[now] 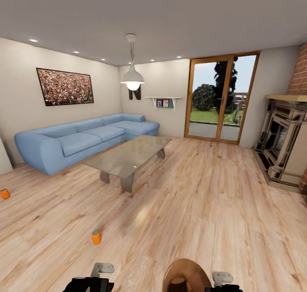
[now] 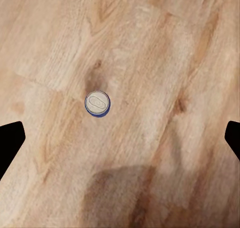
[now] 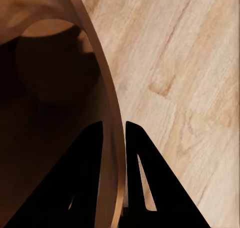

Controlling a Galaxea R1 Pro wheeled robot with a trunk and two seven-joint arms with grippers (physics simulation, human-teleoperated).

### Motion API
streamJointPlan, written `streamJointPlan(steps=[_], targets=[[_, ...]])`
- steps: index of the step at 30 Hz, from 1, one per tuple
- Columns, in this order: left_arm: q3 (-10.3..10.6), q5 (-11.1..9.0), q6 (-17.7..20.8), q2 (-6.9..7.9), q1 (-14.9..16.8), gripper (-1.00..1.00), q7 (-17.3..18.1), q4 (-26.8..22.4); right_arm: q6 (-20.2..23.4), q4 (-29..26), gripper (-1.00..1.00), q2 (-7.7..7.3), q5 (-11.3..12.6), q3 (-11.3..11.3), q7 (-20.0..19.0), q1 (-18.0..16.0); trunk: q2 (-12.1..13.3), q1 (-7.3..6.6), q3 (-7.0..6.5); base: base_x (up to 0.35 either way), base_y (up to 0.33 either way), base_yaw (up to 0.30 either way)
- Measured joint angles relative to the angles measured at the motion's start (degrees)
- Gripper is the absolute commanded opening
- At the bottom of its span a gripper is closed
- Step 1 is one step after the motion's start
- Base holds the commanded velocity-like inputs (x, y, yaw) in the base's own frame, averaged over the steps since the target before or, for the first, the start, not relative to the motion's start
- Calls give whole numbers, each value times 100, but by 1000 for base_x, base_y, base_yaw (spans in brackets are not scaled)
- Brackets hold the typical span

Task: Put the three can of soda from the living room inside the tash can in the kitchen.

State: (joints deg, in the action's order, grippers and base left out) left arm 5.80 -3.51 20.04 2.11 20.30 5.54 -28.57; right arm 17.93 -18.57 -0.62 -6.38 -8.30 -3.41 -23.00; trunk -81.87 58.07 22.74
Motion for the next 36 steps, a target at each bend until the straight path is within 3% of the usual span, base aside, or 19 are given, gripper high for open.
streamJointPlan(steps=[13,26,36], targets=[[0,4,0,0,-1,100,4,0,0,8,-100,5,-9,2,-3,0,0,0,0,146,-104,-1],[0,-4,0,0,-1,100,9,0,-1,10,-100,9,23,-3,-10,0,0,0,0,170,186,0],[0,-1,0,0,-1,100,9,0,0,8,-100,7,6,-2,-7,0,0,0,0,23,32,0]])
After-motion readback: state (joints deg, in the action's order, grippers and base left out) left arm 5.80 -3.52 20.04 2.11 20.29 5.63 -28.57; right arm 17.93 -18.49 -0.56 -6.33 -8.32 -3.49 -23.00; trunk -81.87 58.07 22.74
